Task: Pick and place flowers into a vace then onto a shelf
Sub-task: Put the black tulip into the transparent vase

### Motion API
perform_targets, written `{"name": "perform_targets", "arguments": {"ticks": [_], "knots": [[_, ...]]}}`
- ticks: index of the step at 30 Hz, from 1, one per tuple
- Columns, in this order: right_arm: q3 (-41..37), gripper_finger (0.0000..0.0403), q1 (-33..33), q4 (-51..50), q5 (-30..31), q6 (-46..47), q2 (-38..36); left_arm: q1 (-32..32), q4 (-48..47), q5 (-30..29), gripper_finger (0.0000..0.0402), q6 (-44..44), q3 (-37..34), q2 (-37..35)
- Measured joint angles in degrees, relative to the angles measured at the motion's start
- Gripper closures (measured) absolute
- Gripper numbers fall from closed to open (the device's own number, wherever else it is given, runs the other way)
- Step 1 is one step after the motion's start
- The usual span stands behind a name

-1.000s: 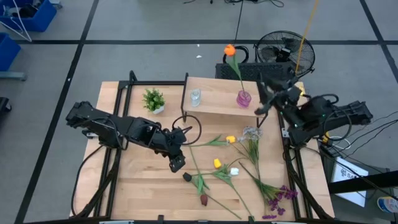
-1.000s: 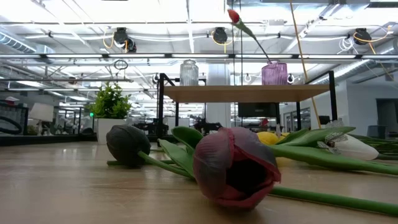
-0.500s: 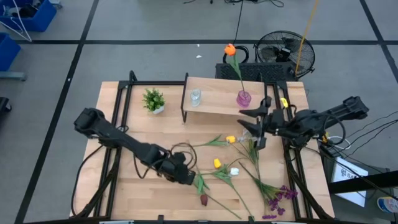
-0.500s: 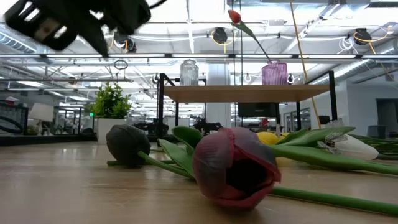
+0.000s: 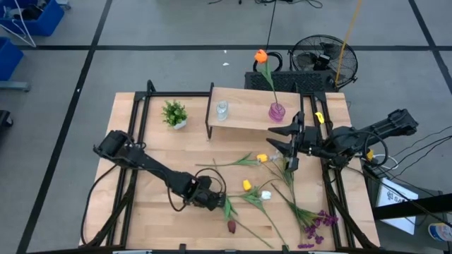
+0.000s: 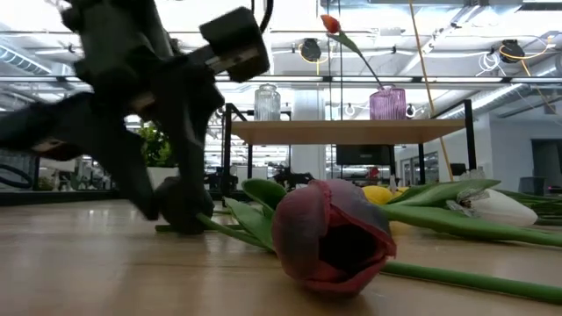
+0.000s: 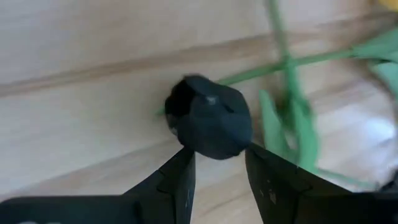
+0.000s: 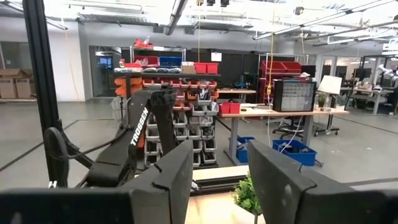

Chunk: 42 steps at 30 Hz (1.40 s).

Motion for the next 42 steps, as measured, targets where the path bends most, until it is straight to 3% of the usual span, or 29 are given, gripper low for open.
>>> {"name": "perform_targets", "arguments": {"ticks": [11,18,25,42], "knots": [[0.0,0.0259,0.0,0.17,-0.03,0.05,0.04,9.39,-1.4,-1.4,0.0257,15.55,-0.03,-0.6],[0.0,0.0259,0.0,0.29,0.01,0.01,0.04,12.15,-1.1,5.44,0.0257,23.4,0.79,-1.63],[0.0,0.0259,0.0,0.4,0.01,-0.12,0.04,11.02,-2.21,-1.49,0.0257,23.98,1.0,-1.54],[0.0,0.0259,-0.04,0.32,0.32,-1.89,0.04,10.64,-0.36,-0.86,0.0257,23.42,1.0,1.96]]}}
